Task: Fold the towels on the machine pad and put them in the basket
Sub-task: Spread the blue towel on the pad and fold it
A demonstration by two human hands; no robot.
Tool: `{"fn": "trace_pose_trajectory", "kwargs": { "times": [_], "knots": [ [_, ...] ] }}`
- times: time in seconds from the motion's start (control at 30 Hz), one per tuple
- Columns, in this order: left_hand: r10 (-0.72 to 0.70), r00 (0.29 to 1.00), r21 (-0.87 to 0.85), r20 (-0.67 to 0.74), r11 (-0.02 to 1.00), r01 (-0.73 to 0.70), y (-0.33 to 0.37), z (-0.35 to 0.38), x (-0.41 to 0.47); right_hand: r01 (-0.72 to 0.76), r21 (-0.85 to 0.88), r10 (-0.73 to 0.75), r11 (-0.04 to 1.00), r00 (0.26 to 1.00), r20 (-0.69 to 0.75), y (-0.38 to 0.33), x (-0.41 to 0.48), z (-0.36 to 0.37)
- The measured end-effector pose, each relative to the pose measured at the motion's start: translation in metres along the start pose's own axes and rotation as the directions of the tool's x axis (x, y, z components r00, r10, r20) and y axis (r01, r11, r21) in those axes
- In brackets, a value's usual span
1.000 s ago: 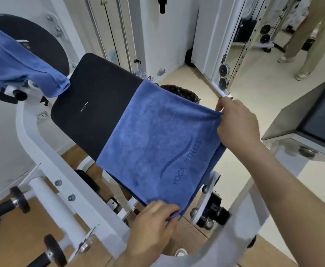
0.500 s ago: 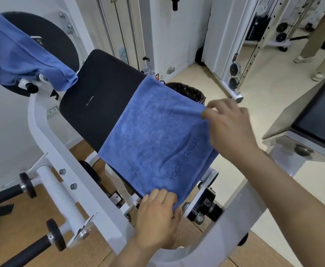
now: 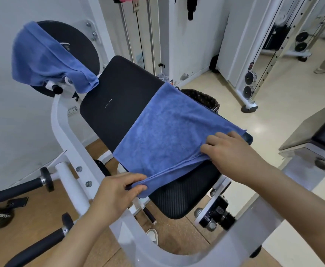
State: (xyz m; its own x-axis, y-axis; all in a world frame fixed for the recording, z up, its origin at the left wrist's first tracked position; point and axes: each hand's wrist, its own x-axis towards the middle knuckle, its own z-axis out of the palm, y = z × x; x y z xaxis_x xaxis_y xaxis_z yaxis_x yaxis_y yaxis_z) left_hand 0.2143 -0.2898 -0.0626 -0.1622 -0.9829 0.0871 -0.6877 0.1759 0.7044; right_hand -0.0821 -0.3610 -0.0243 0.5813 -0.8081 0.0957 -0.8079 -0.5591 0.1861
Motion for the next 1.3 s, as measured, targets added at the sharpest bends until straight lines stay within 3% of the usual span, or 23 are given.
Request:
{"fn": "trace_pose_trajectory", "kwargs": {
  "times": [0.1, 0.23, 0.37, 0.47, 0.57, 0.67, 0.73, 0.8, 0.93, 1.07, 1.2, 1.3],
  "knots": [
    [-0.034, 0.999, 0.049, 0.01, 0.998, 0.033, -0.004, -0.018, 0.003, -0.102, -0.047, 0.099, 0.994, 0.994, -0.054, 0.007, 0.004, -0.009],
    [-0.048, 0.992, 0.098, -0.114, 0.993, 0.059, -0.012, -0.046, 0.009, -0.193, -0.036, 0.193, 0.981, 0.981, 0.005, 0.007, 0.005, -0.017],
    [-0.082, 0.974, 0.075, -0.211, 0.992, 0.099, -0.024, -0.08, 0.017, -0.165, 0.093, 0.157, 0.982, 0.984, 0.09, -0.012, 0.013, -0.041],
    [-0.085, 0.921, 0.057, -0.38, 0.992, 0.115, -0.026, -0.113, 0.025, -0.151, 0.365, 0.101, 0.919, 0.983, 0.151, -0.034, 0.022, -0.068],
    [-0.123, 0.827, -0.069, -0.549, 0.992, 0.102, -0.019, -0.158, 0.036, -0.089, 0.735, 0.05, 0.672, 0.996, 0.075, -0.055, 0.032, -0.1],
    [-0.137, 0.717, -0.203, -0.684, 0.979, -0.006, -0.006, -0.206, 0.047, 0.009, 0.927, -0.041, 0.374, 0.999, 0.007, -0.073, 0.041, -0.128],
    [-0.14, 0.694, -0.253, -0.706, 0.965, -0.063, 0.003, -0.233, 0.06, -0.011, 0.994, -0.07, 0.113, 0.997, 0.019, -0.079, 0.047, -0.136],
    [-0.113, 0.726, -0.242, -0.678, 0.967, -0.076, 0.007, -0.252, 0.079, -0.084, 0.996, -0.082, -0.034, 0.993, 0.081, -0.079, 0.056, -0.135],
    [-0.1, 0.858, -0.164, -0.503, 0.986, 0.019, -0.007, -0.26, 0.144, -0.259, 0.962, 0.058, 0.086, 0.965, 0.254, -0.071, 0.077, -0.104],
    [-0.105, 0.959, 0.011, -0.264, 0.994, 0.112, -0.04, -0.224, 0.226, -0.461, 0.863, 0.314, 0.207, 0.866, 0.388, -0.058, 0.099, -0.058],
    [-0.061, 0.993, 0.102, -0.099, 0.992, 0.071, -0.069, -0.171, 0.305, -0.588, 0.736, 0.599, 0.336, 0.736, 0.315, -0.051, 0.127, -0.022],
    [-0.063, 0.998, 0.139, -0.028, 0.988, 0.066, -0.083, -0.139, 0.35, -0.633, 0.678, 0.708, 0.375, 0.668, 0.232, -0.05, 0.142, -0.007]
  ]
}}
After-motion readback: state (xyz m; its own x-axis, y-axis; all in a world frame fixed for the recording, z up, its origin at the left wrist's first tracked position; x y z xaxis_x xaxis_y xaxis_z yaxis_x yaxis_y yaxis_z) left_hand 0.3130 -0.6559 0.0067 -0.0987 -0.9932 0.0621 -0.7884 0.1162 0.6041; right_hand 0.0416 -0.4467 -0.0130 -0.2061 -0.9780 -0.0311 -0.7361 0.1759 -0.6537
